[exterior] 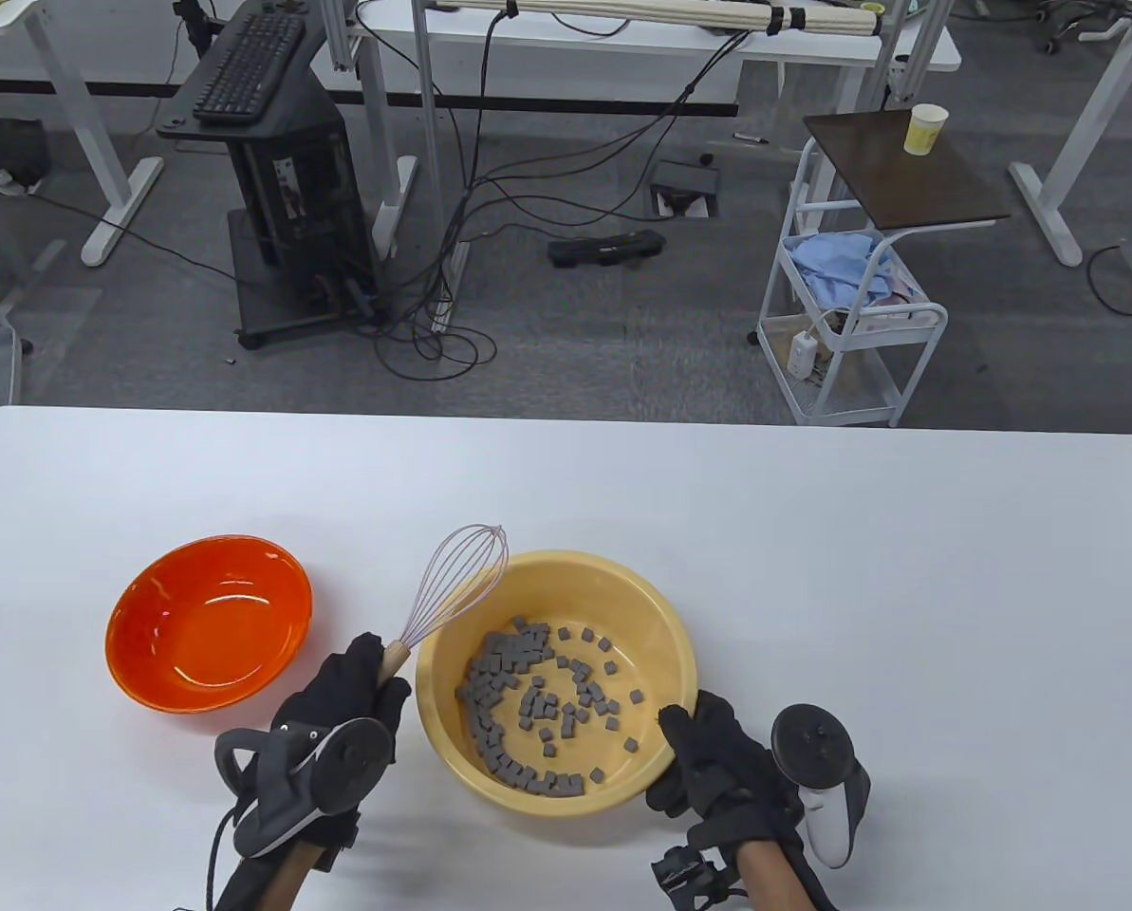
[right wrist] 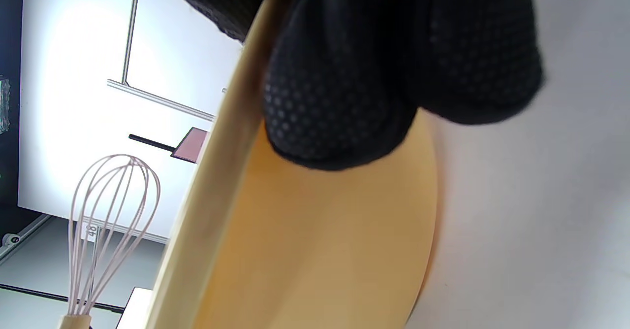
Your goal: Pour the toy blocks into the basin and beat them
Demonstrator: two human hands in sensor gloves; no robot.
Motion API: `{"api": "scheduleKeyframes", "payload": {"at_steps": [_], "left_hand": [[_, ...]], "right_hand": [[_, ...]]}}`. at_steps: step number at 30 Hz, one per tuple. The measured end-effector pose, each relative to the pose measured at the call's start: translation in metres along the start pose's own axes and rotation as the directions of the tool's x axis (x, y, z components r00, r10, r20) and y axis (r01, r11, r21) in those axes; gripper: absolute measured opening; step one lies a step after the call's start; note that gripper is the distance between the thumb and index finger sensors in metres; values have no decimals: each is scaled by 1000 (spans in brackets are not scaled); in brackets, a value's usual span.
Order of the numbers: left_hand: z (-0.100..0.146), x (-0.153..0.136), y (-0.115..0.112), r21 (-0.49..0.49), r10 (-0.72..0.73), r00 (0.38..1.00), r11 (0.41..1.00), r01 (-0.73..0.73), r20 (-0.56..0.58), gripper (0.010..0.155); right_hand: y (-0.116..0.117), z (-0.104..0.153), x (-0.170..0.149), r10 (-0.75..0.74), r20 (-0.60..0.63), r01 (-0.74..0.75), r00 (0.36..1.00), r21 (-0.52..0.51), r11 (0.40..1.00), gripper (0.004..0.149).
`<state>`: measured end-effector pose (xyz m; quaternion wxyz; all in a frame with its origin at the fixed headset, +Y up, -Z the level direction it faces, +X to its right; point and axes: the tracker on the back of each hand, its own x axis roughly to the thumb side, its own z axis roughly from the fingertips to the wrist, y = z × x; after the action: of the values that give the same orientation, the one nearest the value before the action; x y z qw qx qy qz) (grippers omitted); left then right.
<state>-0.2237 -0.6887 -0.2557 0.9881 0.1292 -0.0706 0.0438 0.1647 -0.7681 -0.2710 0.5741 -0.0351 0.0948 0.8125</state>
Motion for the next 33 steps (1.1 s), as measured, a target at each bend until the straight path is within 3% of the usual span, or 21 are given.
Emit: {"api": "scheduleKeyframes", "payload": {"at_steps": [6,15,21,33], "left_hand": [[3,-20,-4,-47,35,997,998,-38,-66,57],[0,-43,-6,-221,27,988,973,-61,-154,58],[-3,-45,-22,-351,-44,986,936,-15,-160,58],[-5,-44,-55,-519,-242,956,846,123,-166,59]], "right_hand": [[0,0,0,4,2,-4,1000,1,1000,61],[0,0,0,7,3,-7,1000,6,1000,61],[0,0,0,4,3,-4,1000,10,1000,61],[0,0,0,1,3,-2,1000,12,1000,61]]}}
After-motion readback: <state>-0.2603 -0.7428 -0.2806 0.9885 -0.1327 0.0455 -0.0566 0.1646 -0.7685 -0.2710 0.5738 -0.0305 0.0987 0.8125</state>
